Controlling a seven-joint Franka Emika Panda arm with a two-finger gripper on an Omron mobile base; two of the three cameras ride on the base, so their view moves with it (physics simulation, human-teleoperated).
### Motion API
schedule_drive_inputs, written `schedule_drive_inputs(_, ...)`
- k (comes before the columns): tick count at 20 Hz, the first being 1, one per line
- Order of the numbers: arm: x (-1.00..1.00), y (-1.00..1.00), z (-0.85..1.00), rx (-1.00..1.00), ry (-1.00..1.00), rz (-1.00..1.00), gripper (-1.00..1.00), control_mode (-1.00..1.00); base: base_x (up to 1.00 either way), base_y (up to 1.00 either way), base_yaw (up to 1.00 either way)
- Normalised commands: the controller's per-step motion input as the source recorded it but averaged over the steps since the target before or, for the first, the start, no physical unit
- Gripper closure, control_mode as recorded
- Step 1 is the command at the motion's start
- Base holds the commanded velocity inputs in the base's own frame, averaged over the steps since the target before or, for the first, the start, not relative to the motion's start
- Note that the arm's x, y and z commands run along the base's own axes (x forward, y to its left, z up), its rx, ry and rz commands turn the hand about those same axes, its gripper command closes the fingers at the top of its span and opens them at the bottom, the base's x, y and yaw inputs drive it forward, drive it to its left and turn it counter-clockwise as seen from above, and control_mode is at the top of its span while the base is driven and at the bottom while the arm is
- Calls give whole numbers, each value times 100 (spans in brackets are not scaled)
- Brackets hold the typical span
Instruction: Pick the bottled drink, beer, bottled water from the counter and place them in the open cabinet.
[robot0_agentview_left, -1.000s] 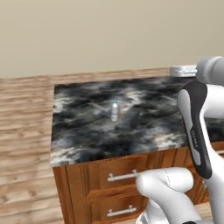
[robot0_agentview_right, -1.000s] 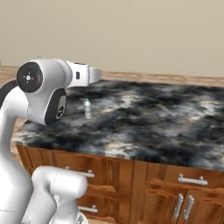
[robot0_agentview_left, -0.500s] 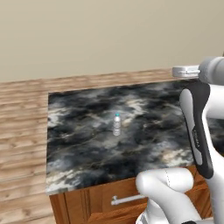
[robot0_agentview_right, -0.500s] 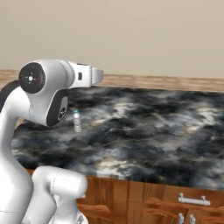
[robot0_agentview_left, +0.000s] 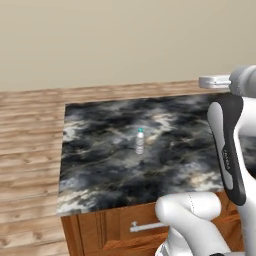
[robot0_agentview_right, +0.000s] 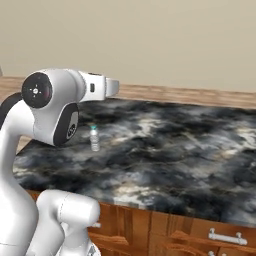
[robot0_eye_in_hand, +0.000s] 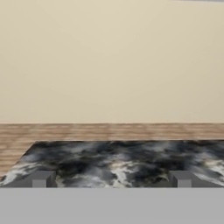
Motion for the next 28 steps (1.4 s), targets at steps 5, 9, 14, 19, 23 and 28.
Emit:
schedule_drive_inputs(5, 0, 0, 0, 0, 0, 0, -100, 100, 15, -2, 7)
schedule_drive_inputs(9, 10, -8, -19, 0, 0, 3, -100, -100, 4, 0, 0)
schedule_drive_inputs(14, 23, -51, -59, 0, 0, 36, -100, -100, 0, 0, 0)
schedule_drive_inputs(19, 54, -26, -65, 0, 0, 43, -100, -100, 0, 0, 0)
schedule_drive_inputs(23, 64, 0, -49, -5, 0, 37, -100, -100, 0, 0, 0)
schedule_drive_inputs(28, 47, 2, -51, -19, 0, 24, -100, -100, 0, 0, 0)
